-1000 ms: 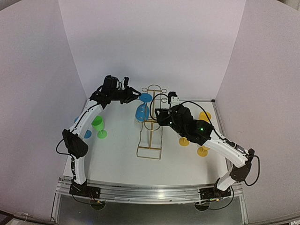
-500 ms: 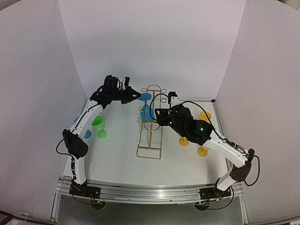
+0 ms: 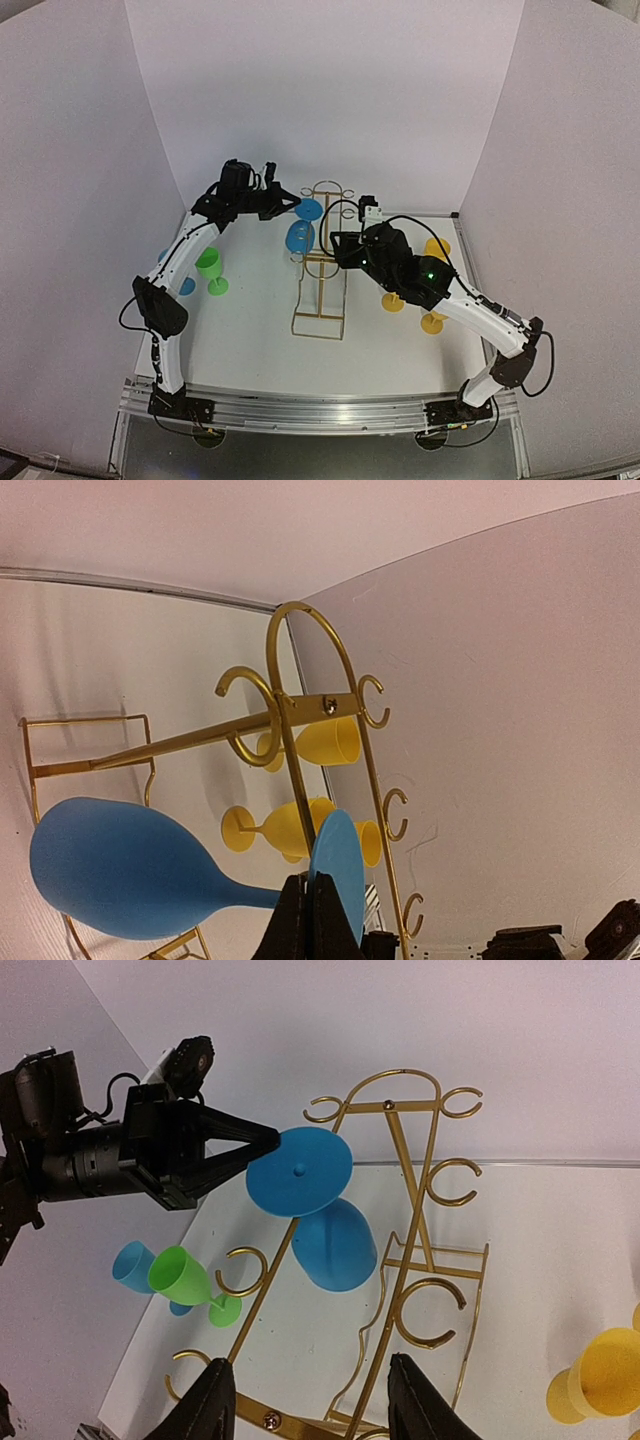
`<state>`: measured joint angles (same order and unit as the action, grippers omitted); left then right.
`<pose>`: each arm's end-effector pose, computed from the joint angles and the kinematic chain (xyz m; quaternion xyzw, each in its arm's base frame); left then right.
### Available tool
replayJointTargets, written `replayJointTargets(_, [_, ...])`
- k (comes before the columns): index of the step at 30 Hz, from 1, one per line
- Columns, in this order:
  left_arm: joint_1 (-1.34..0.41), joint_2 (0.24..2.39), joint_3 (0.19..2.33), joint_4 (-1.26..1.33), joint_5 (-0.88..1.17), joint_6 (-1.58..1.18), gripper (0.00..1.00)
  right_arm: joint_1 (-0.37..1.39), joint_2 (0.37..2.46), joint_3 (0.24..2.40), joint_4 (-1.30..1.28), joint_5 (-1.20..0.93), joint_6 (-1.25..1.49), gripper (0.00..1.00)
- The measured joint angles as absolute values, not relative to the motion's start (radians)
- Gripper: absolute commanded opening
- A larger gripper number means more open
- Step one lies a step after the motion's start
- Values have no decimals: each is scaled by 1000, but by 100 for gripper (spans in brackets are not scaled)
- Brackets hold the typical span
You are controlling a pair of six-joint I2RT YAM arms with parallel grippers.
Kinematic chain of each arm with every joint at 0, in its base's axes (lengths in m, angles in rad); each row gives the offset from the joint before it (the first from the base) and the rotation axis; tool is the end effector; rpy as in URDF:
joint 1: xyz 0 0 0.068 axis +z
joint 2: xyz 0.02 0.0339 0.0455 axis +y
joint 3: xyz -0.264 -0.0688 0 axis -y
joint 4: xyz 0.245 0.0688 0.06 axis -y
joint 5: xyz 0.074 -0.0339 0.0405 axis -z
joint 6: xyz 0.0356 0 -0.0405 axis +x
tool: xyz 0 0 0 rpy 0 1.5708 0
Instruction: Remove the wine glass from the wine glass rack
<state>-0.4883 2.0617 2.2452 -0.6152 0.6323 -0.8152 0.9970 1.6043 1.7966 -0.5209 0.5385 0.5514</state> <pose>0.4032 -0.2380 0.4070 0.0352 0.8170 -0.5190 0.2486 0.2090 0.2898 0.4493 -0.0222 0.7988 0.2375 0.5523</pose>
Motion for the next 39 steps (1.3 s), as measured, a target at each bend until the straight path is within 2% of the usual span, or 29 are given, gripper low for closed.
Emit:
replayJointTargets(20, [-437,2017,2131,-514,762,-1016,0,997,1604,1797,-521,529,555,46])
replayJointTargets(39, [-348,1970,2061,-465,810,-1019,0,997,1604,1810,-522,522,553,46])
